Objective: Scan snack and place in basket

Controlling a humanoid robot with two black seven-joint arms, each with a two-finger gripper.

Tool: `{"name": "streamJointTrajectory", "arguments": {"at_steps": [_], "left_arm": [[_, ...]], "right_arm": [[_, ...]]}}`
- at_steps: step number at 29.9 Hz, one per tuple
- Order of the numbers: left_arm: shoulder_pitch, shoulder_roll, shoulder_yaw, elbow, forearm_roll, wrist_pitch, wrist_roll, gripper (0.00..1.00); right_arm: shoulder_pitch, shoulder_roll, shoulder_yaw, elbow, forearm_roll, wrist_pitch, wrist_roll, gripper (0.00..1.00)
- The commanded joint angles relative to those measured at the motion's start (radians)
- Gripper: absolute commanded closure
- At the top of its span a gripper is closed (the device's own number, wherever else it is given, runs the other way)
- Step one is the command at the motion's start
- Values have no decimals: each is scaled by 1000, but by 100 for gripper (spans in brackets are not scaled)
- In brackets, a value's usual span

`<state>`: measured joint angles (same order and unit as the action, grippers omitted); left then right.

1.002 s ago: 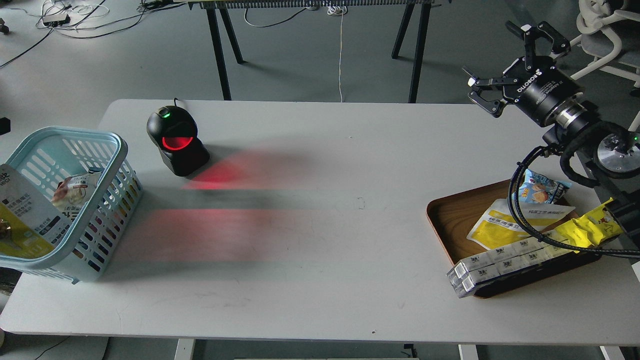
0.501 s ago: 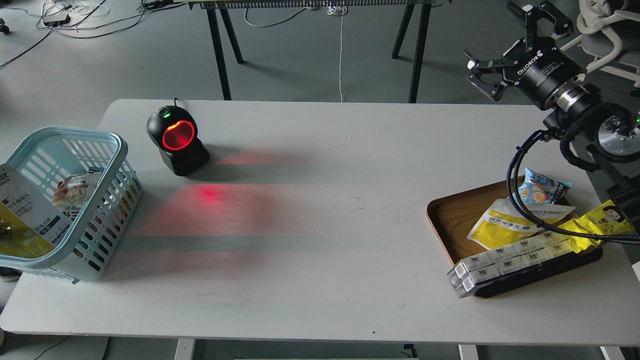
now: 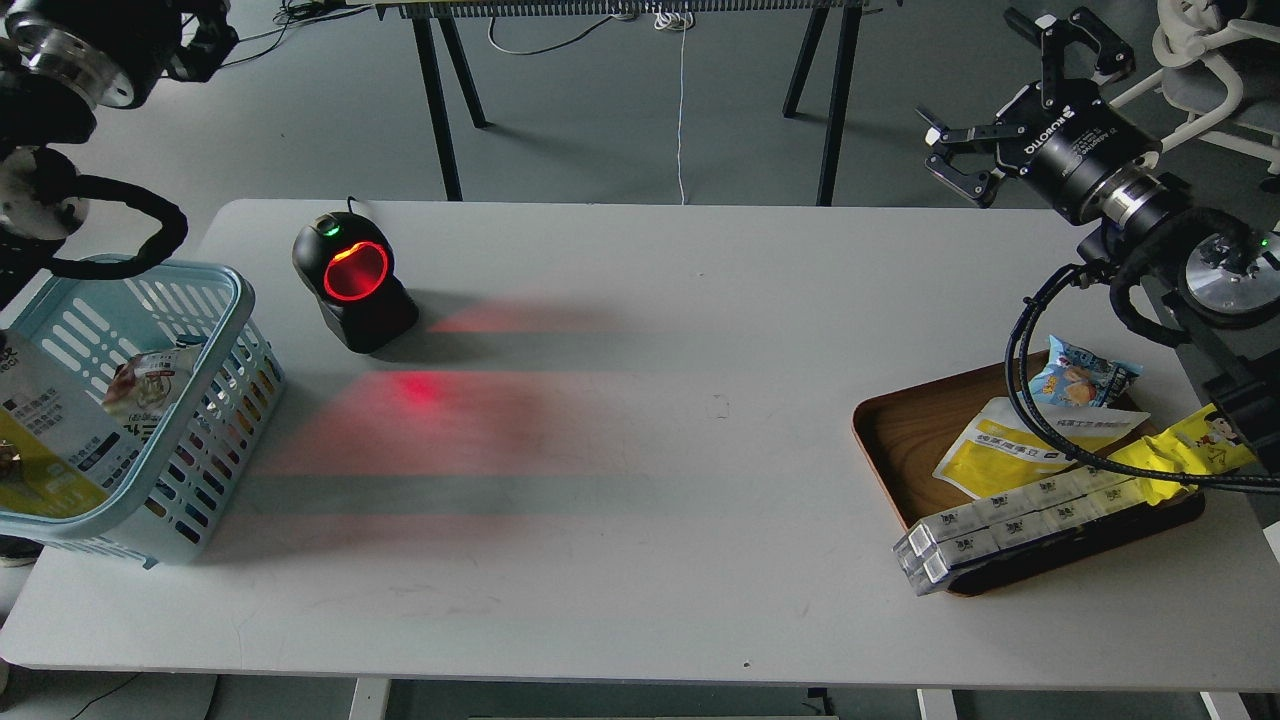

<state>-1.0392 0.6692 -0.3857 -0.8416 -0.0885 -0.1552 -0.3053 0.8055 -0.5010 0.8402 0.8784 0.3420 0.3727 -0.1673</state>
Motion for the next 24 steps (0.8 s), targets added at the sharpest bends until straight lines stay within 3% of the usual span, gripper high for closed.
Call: {"name": "streamJointTrajectory", "arguments": {"at_steps": [1, 3, 9, 24], "left_arm": [[85, -130, -149, 123, -5, -107, 9, 1], [140, -180, -231, 147, -7, -145, 32, 0], [229, -249, -404, 144, -10, -153, 113, 0], [229, -203, -406, 105, -7, -159, 103, 0]], "right_arm": [[-11, -2, 0, 8, 0, -35, 0, 1], [-14, -2, 0, 8, 0, -50, 0, 1], [-34, -22, 0, 20, 0, -80, 0, 1], [-83, -53, 27, 70, -1, -78, 2, 1]]}}
